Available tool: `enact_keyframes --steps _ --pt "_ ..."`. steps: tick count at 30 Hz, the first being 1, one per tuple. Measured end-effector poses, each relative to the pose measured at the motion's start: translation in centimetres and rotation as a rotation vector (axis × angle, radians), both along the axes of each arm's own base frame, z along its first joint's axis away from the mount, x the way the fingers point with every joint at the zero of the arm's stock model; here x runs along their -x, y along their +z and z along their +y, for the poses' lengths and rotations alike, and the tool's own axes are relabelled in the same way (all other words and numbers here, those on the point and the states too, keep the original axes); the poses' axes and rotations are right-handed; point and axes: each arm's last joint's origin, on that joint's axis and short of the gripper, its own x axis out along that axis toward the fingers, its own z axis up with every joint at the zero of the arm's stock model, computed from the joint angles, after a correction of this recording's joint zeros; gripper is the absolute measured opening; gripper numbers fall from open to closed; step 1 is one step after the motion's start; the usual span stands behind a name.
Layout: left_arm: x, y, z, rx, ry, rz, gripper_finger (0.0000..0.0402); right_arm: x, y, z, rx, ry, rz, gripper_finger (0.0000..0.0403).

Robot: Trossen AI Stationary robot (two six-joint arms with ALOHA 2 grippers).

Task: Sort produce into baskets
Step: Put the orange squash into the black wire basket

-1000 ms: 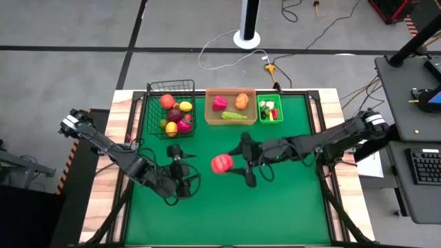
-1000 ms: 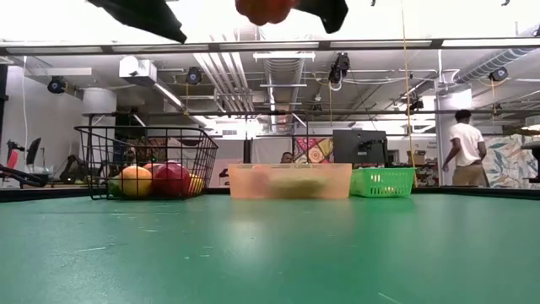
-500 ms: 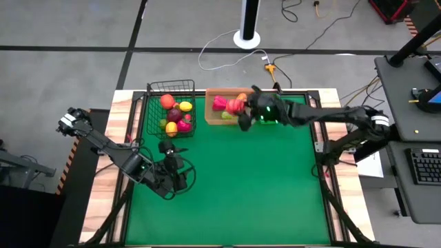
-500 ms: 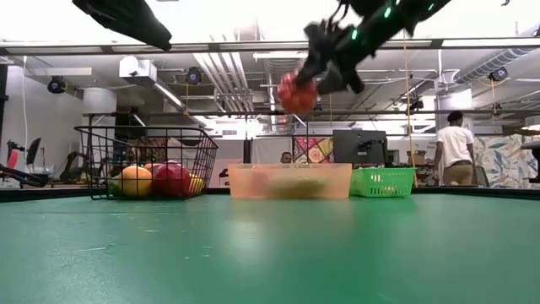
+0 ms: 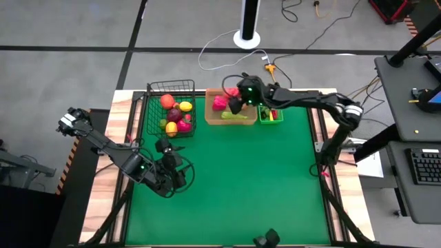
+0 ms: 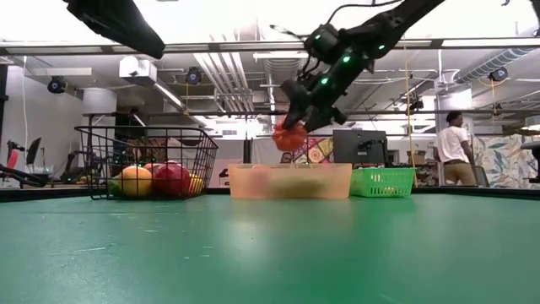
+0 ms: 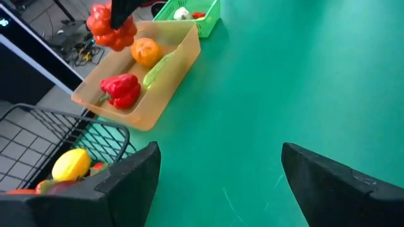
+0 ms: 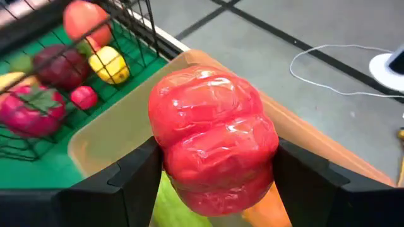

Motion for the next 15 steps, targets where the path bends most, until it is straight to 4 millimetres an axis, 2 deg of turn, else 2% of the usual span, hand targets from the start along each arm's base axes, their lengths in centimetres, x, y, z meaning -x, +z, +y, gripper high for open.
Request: enact_keyframes --steps 5,9,15 --pt "0.1 -0.1 0.1 0.007 0.012 0.001 0.0308 -1.7 -0.9 -1.2 -0.020 -0.030 0.095 0.0258" --pt "0.1 -0.1 0.1 0.008 0.013 0.001 0.0308 -2.4 -2.2 -1.9 0.000 -0.096 0.215 0.0258" --pt "0.1 -0.2 0.1 0.013 0.020 -0.002 0.0308 -2.9 -3.3 -2.4 0.000 -0.092 0.244 0.0258"
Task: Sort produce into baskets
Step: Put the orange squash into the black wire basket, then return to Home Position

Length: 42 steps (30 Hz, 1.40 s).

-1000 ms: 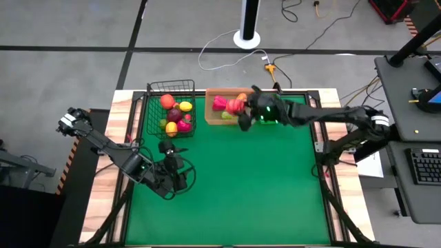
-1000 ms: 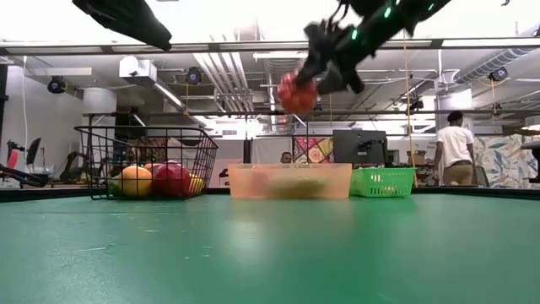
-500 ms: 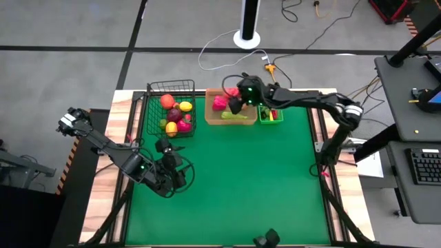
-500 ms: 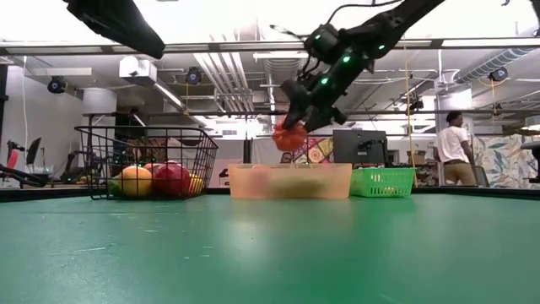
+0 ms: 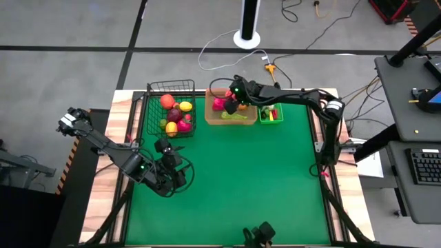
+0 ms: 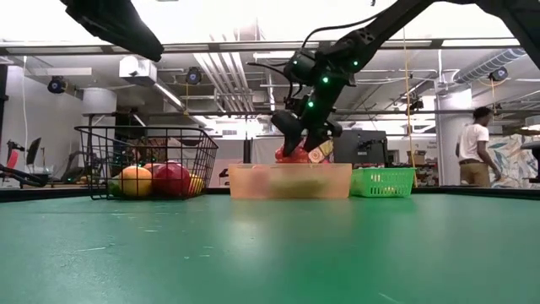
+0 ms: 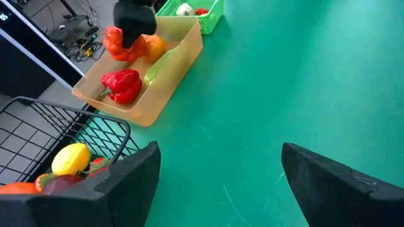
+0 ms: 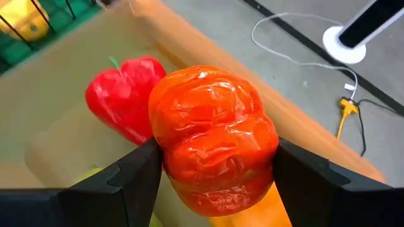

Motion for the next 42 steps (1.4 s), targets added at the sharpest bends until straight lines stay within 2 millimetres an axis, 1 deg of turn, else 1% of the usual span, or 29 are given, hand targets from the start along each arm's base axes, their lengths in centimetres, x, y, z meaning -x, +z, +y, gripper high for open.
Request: enact_keyframes --steps 3,17,26,29,34,38,42 --pt "0.0 -0.2 0.0 -0.002 0.003 0.002 0.0308 0.0 -0.4 -0.1 -0.005 -0.002 0.011 0.0258" --pt "0.4 -1.3 0.2 0.007 0.030 0.009 0.0308 0.1 -0.6 -0.1 -0.016 0.005 0.011 0.0261" --pt "0.4 -1.4 0.2 0.007 0.030 0.009 0.0308 0.4 -1.2 0.1 -0.035 -0.001 0.030 0.0317" --pt "0.4 -1.4 0.2 0.007 0.030 0.009 0.0308 0.4 -1.2 0.1 -0.037 -0.001 0.033 0.0327" --pt "0.4 -1.4 0.2 0.009 0.031 0.007 0.0308 0.4 -1.2 0.1 -0.034 -0.007 0.033 0.0323" --pt "0.3 -1.3 0.2 0.010 0.032 0.006 0.0308 0.5 -1.2 0.0 -0.005 -0.045 0.046 0.0312" --pt "0.3 -1.3 0.2 0.010 0.032 0.006 0.0308 0.5 -1.2 0.0 0.001 -0.045 0.052 0.0300"
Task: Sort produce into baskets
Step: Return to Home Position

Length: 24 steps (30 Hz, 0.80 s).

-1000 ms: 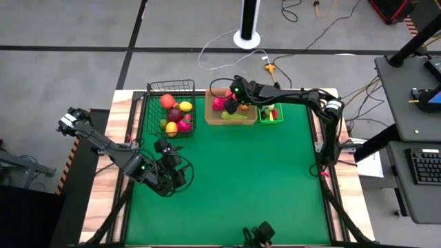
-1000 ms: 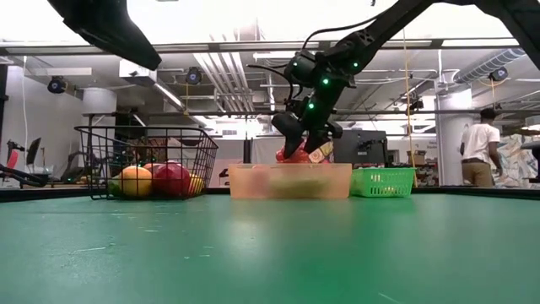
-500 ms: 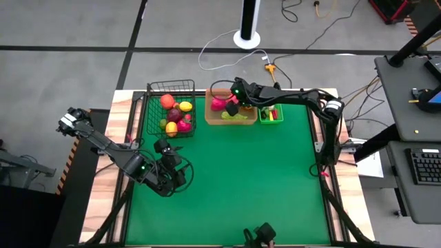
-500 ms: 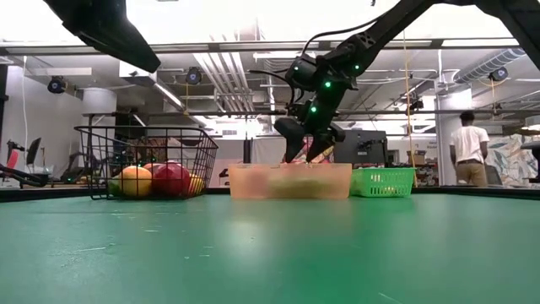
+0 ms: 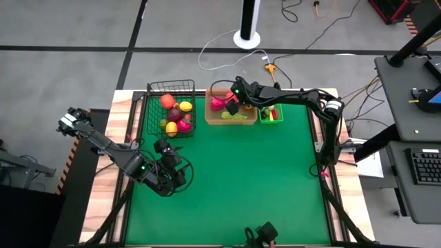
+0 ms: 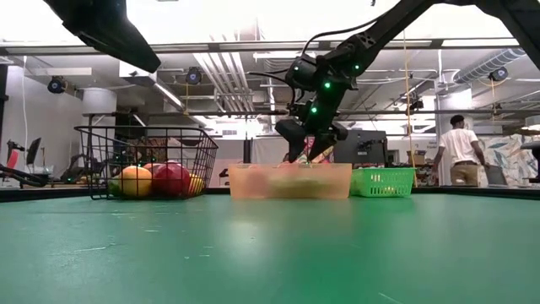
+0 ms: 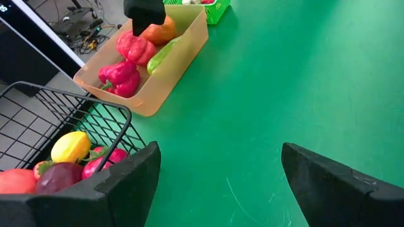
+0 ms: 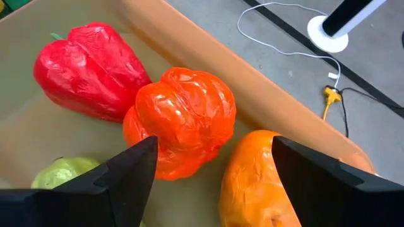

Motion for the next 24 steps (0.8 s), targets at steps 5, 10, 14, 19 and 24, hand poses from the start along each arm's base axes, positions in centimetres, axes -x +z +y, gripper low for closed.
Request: enact_keyframes --steps 5,10,14,19,24 --pt "0.0 0.0 0.0 0.000 0.000 0.001 0.0308 0.2 0.6 0.2 0.001 0.010 -0.001 0.0293" --pt "-0.1 0.0 -0.1 0.035 -0.015 0.008 0.0308 0.3 3.3 2.6 0.023 0.069 -0.024 0.0294" --pt "-0.4 0.1 -0.4 0.076 -0.031 -0.020 0.0308 0.4 5.1 6.0 0.054 0.157 -0.071 0.0297" --pt "-1.3 0.9 -0.9 0.047 -0.051 -0.129 0.0308 1.1 5.8 10.3 0.127 0.282 -0.184 0.0291" --pt "-2.4 2.2 -1.6 -0.019 -0.168 -0.210 0.0308 3.5 4.5 14.2 0.152 0.347 -0.343 0.0281"
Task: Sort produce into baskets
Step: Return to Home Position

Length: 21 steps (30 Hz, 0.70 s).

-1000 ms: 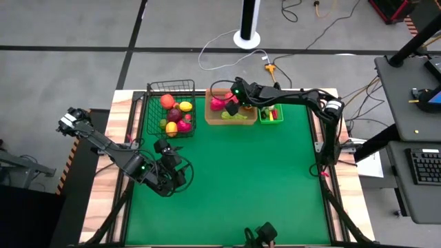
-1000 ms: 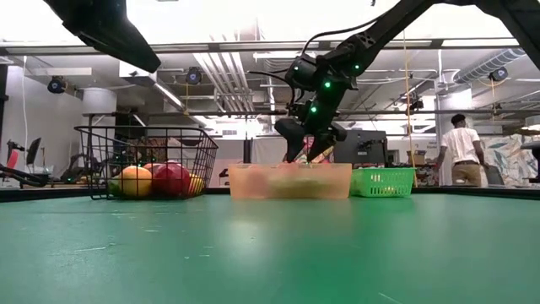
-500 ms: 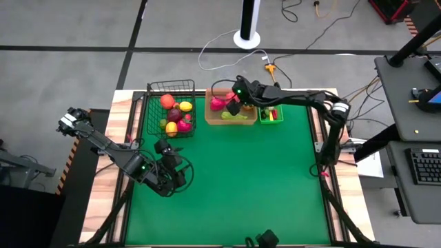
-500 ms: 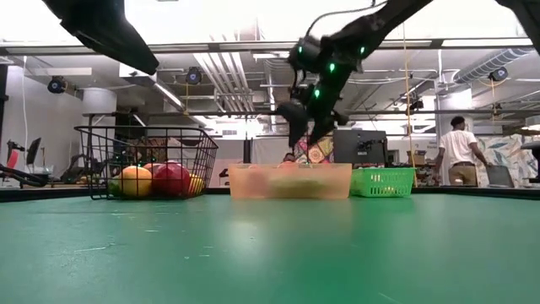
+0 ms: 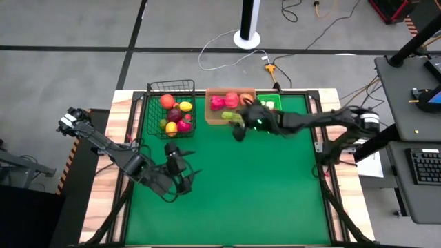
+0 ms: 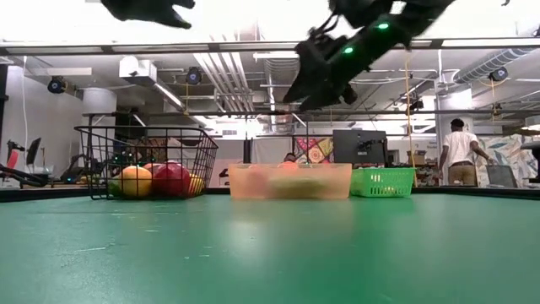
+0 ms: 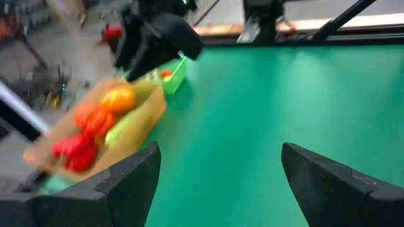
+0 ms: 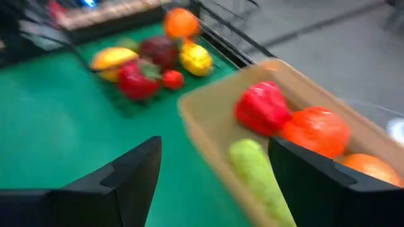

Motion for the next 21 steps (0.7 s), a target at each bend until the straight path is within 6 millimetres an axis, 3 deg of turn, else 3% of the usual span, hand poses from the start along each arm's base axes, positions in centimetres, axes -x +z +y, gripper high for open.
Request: enact_keyframes --steps 5,9,14,17,21 --pt "-0.6 0.8 -0.4 -0.083 -0.097 -0.090 0.0308 2.1 -1.1 4.6 0.041 0.148 -0.168 0.0272" --pt "0.0 1.2 0.4 -0.094 -0.227 -0.215 0.0308 3.7 -0.5 6.9 0.073 0.229 -0.274 0.0269" --pt "2.2 2.5 4.2 -0.109 -0.285 -0.386 0.0308 5.4 2.0 7.2 0.149 0.240 -0.345 0.0271" --pt "4.4 3.3 6.8 -0.118 -0.234 -0.447 0.0308 6.6 3.5 7.2 0.208 0.250 -0.386 0.0270" --pt "8.1 3.2 8.8 -0.106 -0.209 -0.501 0.0308 8.5 4.5 7.1 0.262 0.258 -0.423 0.0267"
